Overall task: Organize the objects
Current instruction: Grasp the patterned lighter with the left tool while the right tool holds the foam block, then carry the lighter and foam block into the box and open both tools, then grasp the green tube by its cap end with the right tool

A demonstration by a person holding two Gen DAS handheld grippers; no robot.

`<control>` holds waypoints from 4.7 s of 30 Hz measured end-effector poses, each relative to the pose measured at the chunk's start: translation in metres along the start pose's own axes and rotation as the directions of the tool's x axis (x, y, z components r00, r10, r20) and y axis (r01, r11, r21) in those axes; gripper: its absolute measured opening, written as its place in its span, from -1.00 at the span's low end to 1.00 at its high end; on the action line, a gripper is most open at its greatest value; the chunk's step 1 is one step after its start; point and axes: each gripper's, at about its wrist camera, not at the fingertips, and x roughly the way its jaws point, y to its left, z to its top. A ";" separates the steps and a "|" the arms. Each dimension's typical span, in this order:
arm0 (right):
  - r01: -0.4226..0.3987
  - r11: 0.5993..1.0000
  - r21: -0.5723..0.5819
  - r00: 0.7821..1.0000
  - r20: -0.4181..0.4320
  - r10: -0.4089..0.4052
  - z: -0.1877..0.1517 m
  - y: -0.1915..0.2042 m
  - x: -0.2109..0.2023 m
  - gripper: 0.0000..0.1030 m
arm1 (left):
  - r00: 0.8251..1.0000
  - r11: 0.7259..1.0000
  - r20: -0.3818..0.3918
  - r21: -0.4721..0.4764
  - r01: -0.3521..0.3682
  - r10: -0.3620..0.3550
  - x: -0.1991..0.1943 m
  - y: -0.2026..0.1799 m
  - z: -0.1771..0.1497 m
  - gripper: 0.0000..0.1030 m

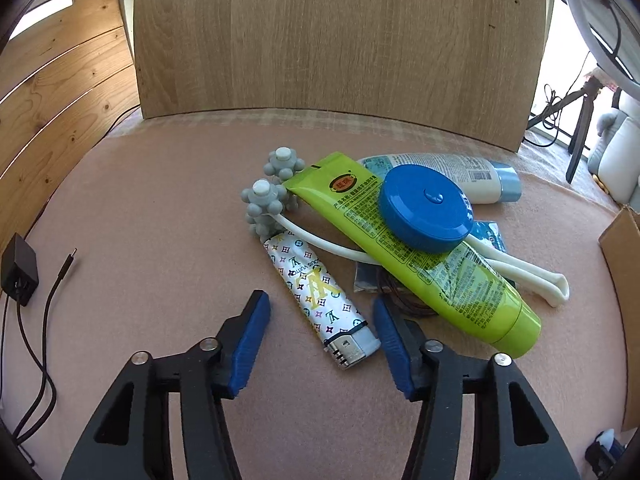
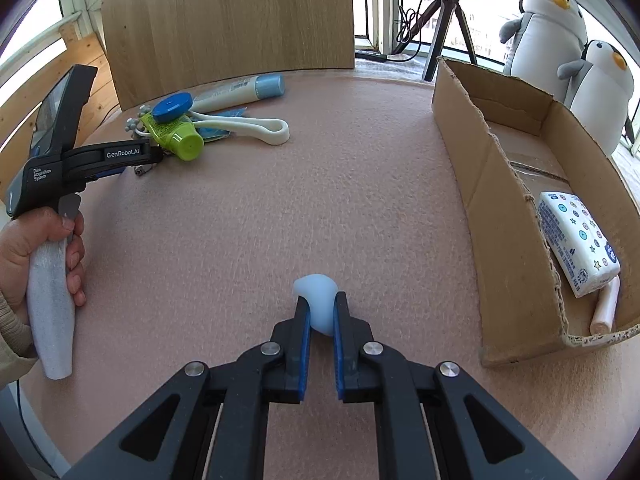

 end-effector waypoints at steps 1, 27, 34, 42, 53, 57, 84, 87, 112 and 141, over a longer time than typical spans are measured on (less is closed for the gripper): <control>0.000 1.000 -0.001 1.000 0.001 0.000 0.001 0.000 0.000 -0.83 | 1.000 1.000 0.002 0.009 0.006 -0.006 0.000 0.000 0.001 -0.23; -0.052 0.998 -0.045 0.994 0.097 0.057 0.023 0.030 -0.031 -0.83 | 0.982 0.982 0.043 0.057 0.180 -0.183 -0.152 0.016 -0.095 -0.51; -0.059 0.992 -0.114 0.982 0.169 0.078 0.035 0.055 -0.066 -0.83 | 0.974 0.978 0.098 0.051 0.203 -0.207 -0.183 0.016 -0.088 -0.51; -0.099 0.983 -0.155 0.973 0.191 0.128 0.034 0.072 -0.077 -0.83 | 0.976 0.985 0.128 0.034 0.171 -0.174 -0.206 0.024 -0.090 -0.51; -0.108 0.986 -0.124 0.967 0.218 0.133 0.030 0.042 -0.086 -0.83 | 0.975 0.981 0.120 0.078 0.178 -0.186 -0.211 -0.017 -0.089 -0.51; -0.089 0.993 -0.084 0.967 0.231 0.106 0.027 0.013 -0.091 -0.83 | 0.970 0.972 0.111 0.114 0.206 -0.218 -0.208 -0.050 -0.086 -0.51; 0.043 0.985 0.169 0.965 0.249 -0.085 0.006 -0.193 -0.114 -0.83 | 0.901 0.841 0.015 0.366 0.399 -0.434 -0.191 -0.318 -0.064 -0.50; 0.040 0.985 0.170 0.964 0.254 -0.083 0.008 -0.196 -0.113 -0.83 | 0.901 0.841 0.014 0.366 0.398 -0.433 -0.189 -0.322 -0.061 -0.50; 0.046 0.991 0.127 0.973 0.218 -0.074 0.024 -0.133 -0.097 -0.02 | 0.954 0.933 0.023 0.221 0.286 -0.298 -0.182 -0.196 -0.057 0.77; -0.044 0.868 -0.495 0.998 0.015 0.059 0.122 0.138 0.073 0.30 | 0.996 0.959 0.056 -0.269 0.087 -0.075 -0.193 0.159 -0.133 0.80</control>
